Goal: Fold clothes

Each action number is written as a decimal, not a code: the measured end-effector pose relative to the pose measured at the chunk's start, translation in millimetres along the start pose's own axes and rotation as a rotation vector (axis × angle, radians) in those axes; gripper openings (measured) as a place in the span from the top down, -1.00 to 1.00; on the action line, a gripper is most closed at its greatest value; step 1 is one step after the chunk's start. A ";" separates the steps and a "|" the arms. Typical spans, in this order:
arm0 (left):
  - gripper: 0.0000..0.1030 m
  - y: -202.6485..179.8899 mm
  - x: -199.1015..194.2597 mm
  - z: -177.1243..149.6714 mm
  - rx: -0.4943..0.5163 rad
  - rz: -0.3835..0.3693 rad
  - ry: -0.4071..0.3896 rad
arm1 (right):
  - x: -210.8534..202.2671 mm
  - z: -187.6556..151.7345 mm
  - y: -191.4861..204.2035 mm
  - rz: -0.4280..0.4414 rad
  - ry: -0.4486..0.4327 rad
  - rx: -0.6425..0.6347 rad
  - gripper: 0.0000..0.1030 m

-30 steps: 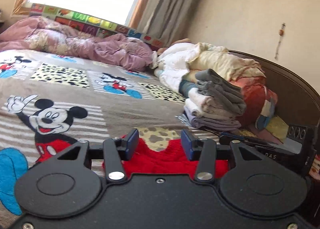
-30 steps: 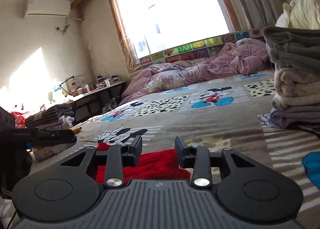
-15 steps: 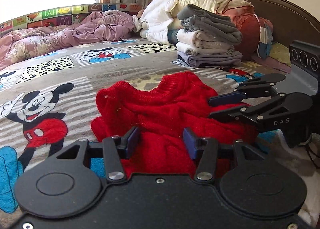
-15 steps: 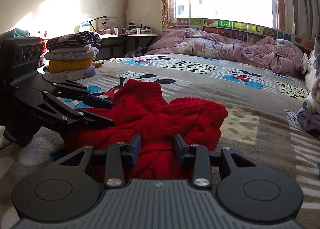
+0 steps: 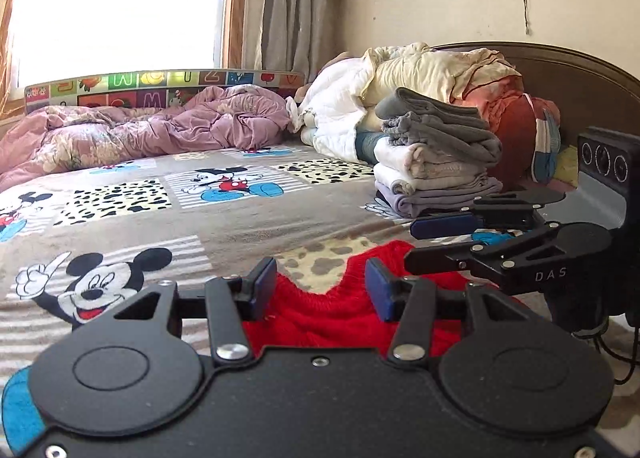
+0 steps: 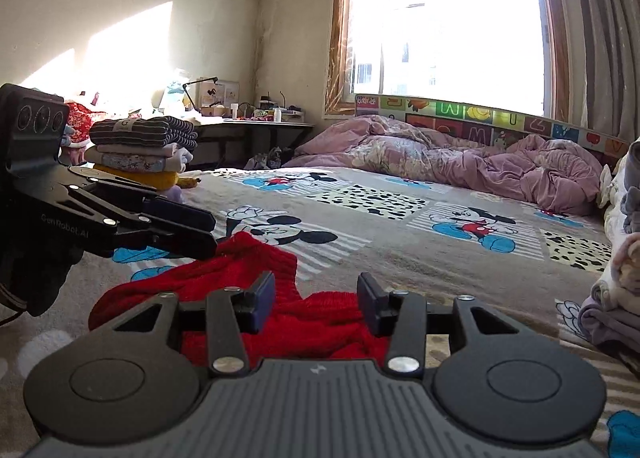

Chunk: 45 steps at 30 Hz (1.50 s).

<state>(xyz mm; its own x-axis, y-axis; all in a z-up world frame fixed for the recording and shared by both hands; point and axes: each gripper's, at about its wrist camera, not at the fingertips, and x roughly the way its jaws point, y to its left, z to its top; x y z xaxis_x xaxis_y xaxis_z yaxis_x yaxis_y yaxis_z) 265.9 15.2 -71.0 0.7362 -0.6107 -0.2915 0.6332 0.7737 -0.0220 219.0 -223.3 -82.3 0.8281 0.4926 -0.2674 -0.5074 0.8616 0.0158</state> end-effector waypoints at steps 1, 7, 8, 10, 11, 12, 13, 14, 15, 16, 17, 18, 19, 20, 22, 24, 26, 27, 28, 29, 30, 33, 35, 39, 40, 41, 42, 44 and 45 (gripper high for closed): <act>0.06 1.7 7.6 -4.8 0.002 0.016 0.036 | 5.9 2.2 -4.8 -0.004 -0.009 0.008 0.01; 0.06 2.2 31.1 -22.8 0.003 0.127 0.183 | 37.2 -21.8 -29.0 0.023 0.130 0.123 -0.04; 0.06 2.2 28.2 -26.5 -0.003 0.137 0.183 | 38.1 -23.2 -31.1 0.028 0.136 0.136 -0.05; 0.02 3.6 30.1 -30.6 -0.024 0.152 0.186 | 40.0 -26.3 -35.2 0.038 0.148 0.164 -0.05; 0.01 5.3 31.2 -30.9 -0.039 0.153 0.188 | 41.6 -29.6 -37.3 0.045 0.161 0.189 -0.05; 0.01 8.3 31.8 -31.0 -0.061 0.149 0.190 | 42.6 -32.5 -37.4 0.052 0.163 0.208 -0.05; -0.01 11.1 31.8 -33.0 -0.082 0.143 0.189 | 43.4 -34.0 -40.5 0.058 0.165 0.228 -0.05; -0.02 13.8 31.9 -35.1 -0.104 0.137 0.189 | 44.5 -35.1 -42.3 0.064 0.168 0.240 -0.05; -0.03 16.6 32.0 -37.2 -0.125 0.132 0.188 | 45.5 -36.4 -43.5 0.069 0.170 0.250 -0.05; -0.04 16.5 32.7 -37.6 -0.123 0.133 0.190 | 46.4 -37.6 -44.7 0.074 0.172 0.259 -0.05; -0.04 16.3 33.4 -37.8 -0.120 0.134 0.191 | 46.9 -38.5 -45.9 0.077 0.174 0.268 -0.05; -0.04 16.1 34.1 -38.0 -0.117 0.136 0.193 | 46.9 -39.0 -46.4 0.077 0.174 0.273 -0.05; -0.04 16.9 32.6 -37.6 -0.123 0.134 0.191 | 45.9 -38.9 -46.0 0.076 0.171 0.272 -0.05; -0.04 14.6 31.0 -34.5 -0.131 0.130 0.187 | 41.7 -36.5 -44.3 0.071 0.153 0.261 -0.05; 0.00 10.3 23.3 -29.2 -0.114 0.131 0.169 | 33.0 -31.8 -41.0 0.059 0.116 0.239 -0.04; 0.00 3.9 13.9 -22.9 -0.086 0.128 0.135 | 18.4 -26.1 -38.3 0.051 0.054 0.214 -0.08; 0.02 0.1 5.5 -16.0 -0.063 0.101 0.099 | 5.4 -19.4 -38.1 0.062 0.004 0.184 -0.08; 0.02 0.8 3.3 -15.0 -0.060 0.089 0.081 | 1.5 -17.1 -37.7 0.069 -0.009 0.166 -0.08; 0.02 0.8 1.5 -15.3 -0.059 0.069 0.074 | 0.3 -17.7 -35.4 0.076 -0.017 0.149 -0.08; 0.02 0.7 -0.2 -15.6 -0.059 0.048 0.068 | -0.8 -18.4 -33.2 0.083 -0.025 0.133 -0.08; 0.02 0.5 0.5 -17.7 -0.052 0.039 0.075 | -1.9 -19.0 -30.9 0.090 -0.033 0.116 -0.09; 0.00 4.7 14.8 -26.5 -0.064 0.063 0.142 | 7.4 -23.3 -24.6 0.080 0.022 0.077 -0.25; -0.11 15.6 23.9 -31.1 -0.139 0.051 0.187 | 16.7 -26.8 -22.8 0.057 0.090 0.070 -0.27; -0.16 27.3 27.5 -35.6 -0.212 0.033 0.211 | 25.4 -30.6 -12.1 0.018 0.142 0.042 -0.26; -0.16 25.7 28.1 -35.4 -0.204 0.036 0.213 | 26.8 -31.1 -9.1 0.009 0.150 0.028 -0.26; -0.16 25.5 28.0 -35.3 -0.203 0.035 0.212 | 27.6 -30.8 -8.0 0.006 0.155 0.021 -0.27; -0.16 26.2 26.8 -34.9 -0.207 0.029 0.209 | 28.2 -30.7 -6.7 0.004 0.159 0.014 -0.27; -0.13 28.3 22.4 -31.8 -0.224 0.012 0.193 | 24.3 -31.5 -0.8 -0.003 0.142 0.001 -0.26; -0.11 29.4 19.0 -29.3 -0.234 0.003 0.179 | 17.8 -30.5 3.6 -0.013 0.106 -0.022 -0.24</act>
<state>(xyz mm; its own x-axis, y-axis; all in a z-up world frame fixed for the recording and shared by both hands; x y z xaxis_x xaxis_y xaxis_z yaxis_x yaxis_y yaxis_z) 291.4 31.3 -105.2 0.6706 -0.5853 -0.4557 0.5435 0.8058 -0.2351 224.7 -215.2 -116.4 0.8051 0.4650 -0.3682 -0.5033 0.8641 -0.0091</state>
